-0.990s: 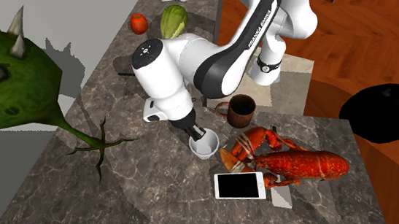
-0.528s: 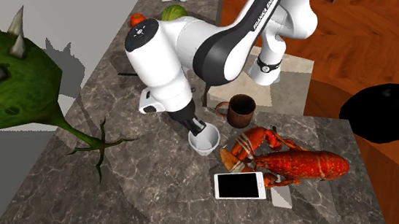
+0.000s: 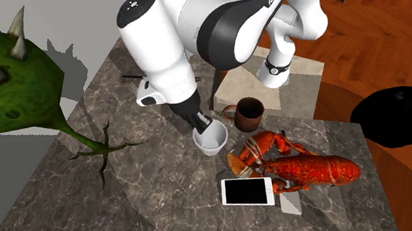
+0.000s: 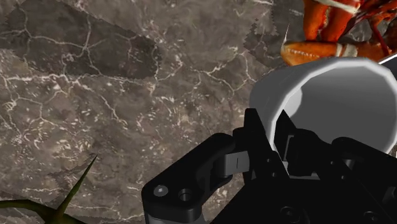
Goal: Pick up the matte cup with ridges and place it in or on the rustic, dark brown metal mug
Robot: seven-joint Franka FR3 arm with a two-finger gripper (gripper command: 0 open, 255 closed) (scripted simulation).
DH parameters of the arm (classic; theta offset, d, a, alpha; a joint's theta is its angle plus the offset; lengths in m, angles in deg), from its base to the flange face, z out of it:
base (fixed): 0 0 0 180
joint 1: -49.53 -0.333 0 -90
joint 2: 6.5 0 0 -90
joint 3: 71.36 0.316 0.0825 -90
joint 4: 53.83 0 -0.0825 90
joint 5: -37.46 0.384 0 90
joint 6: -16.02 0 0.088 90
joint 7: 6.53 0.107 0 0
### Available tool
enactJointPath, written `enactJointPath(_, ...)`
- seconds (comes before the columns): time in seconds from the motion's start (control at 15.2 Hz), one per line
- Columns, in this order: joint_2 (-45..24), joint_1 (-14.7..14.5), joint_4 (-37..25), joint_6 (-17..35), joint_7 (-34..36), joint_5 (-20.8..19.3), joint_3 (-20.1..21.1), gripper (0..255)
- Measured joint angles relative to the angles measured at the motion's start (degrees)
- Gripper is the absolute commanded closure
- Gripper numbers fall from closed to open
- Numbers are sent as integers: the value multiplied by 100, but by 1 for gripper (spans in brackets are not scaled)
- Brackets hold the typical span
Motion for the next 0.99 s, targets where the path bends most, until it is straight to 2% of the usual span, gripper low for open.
enactJointPath(0.73,2,43,-807,-796,141,-25,-16,255)
enactJointPath(0.99,805,-76,88,-664,214,-235,-28,255)
